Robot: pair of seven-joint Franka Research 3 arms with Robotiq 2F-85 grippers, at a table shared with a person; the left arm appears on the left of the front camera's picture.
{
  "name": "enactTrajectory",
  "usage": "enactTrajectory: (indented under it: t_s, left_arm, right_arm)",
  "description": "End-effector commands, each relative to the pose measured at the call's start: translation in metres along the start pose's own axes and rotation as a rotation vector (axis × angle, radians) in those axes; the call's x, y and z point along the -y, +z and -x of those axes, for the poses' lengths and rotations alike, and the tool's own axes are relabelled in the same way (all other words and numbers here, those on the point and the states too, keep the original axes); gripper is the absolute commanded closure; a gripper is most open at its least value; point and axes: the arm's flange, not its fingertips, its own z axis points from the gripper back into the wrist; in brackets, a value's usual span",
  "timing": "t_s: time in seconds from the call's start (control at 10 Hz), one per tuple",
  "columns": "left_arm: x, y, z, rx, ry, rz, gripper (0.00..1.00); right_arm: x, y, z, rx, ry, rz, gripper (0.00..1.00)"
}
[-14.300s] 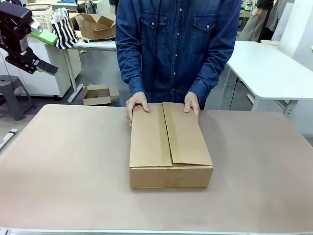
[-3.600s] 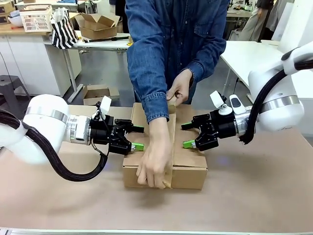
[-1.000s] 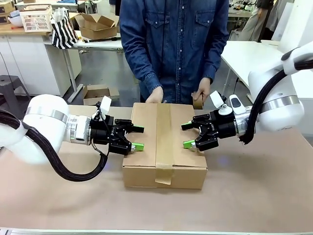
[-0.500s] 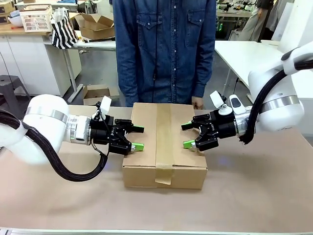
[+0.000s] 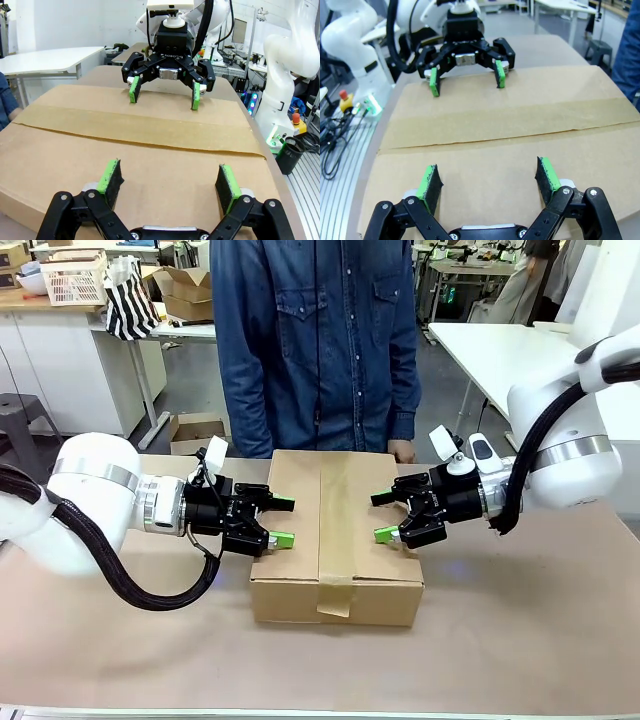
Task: Pack the gift set into the box.
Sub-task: Press and hold the closed box until the human finishes sealing it.
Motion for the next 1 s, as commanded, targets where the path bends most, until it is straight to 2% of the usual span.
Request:
enactTrajectory:
  t_s: [0.0, 0.8, 0.9]
  left_arm:
    - [0.004, 0.003, 0.0, 0.001, 0.001, 0.0, 0.0]
    - [0.004, 0.003, 0.0, 0.001, 0.001, 0.0, 0.0]
    - [0.0, 0.0, 0.0, 0.0, 0.0, 0.0, 0.0]
  right_arm:
    - [0.0, 0.0, -0.001, 0.006, 0.0, -0.004, 0.0]
    - [0.0, 0.0, 0.0, 0.0, 0.0, 0.0, 0.0]
    - [-0.009, -0.001, -0.022, -0.006, -0.105, -0.114, 0.0]
